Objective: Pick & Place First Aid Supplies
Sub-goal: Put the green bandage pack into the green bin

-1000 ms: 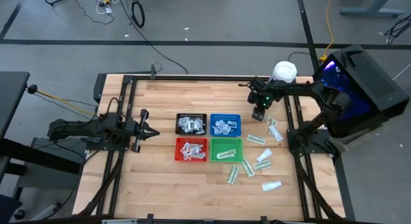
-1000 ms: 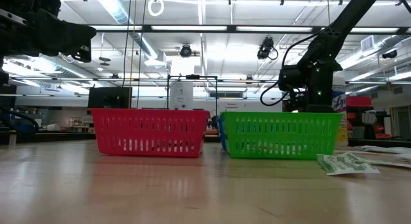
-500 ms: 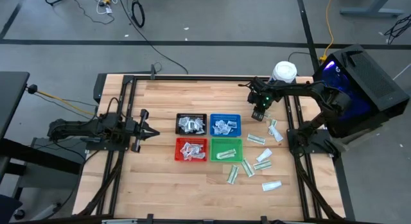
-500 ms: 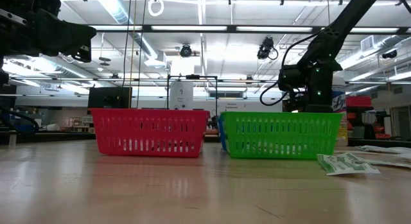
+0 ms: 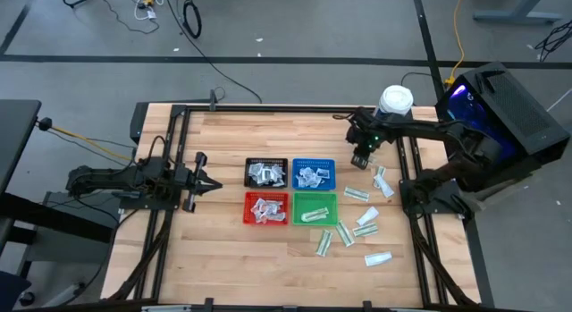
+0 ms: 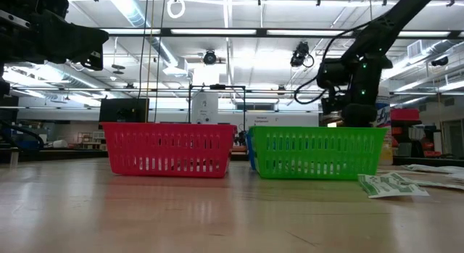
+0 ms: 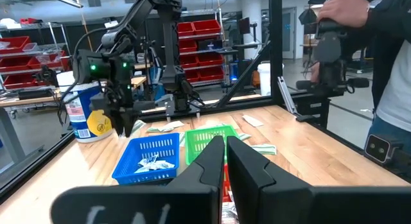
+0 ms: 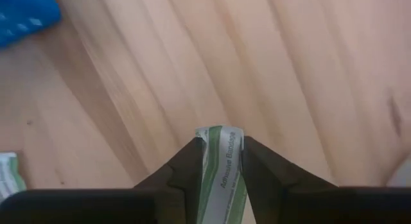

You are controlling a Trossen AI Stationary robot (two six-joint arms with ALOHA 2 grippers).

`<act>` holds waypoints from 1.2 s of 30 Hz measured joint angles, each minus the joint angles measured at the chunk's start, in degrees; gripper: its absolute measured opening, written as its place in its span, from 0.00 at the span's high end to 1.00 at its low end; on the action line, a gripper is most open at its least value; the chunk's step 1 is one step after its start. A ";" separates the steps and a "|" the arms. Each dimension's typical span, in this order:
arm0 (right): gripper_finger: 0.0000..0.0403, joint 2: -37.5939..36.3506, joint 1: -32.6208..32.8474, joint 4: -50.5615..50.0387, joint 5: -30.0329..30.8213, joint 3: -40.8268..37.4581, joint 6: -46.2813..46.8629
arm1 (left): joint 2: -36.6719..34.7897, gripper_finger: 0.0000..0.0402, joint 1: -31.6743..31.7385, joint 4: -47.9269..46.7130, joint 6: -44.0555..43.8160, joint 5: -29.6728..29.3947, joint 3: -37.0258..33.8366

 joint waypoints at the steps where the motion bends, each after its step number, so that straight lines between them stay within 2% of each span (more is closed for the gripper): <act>1: 0.73 -0.72 0.18 -0.01 0.11 0.00 0.52 | 0.00 0.94 -0.01 0.02 0.00 0.00 0.01; 8: 0.74 -6.46 2.89 -0.31 -2.69 0.48 4.31 | 0.00 0.94 -0.01 0.02 0.00 0.00 0.01; 14: 0.74 -9.64 7.45 -1.73 -3.96 4.01 6.50 | -0.02 0.94 0.00 0.02 0.00 0.00 0.01; 24: 0.74 -9.74 20.10 -0.80 -5.77 13.02 11.60 | 0.00 0.94 -0.02 0.02 0.00 0.00 0.01; 36: 0.74 -8.68 34.13 9.40 -5.69 13.88 17.66 | 0.00 0.94 -0.01 0.01 0.00 0.00 -0.01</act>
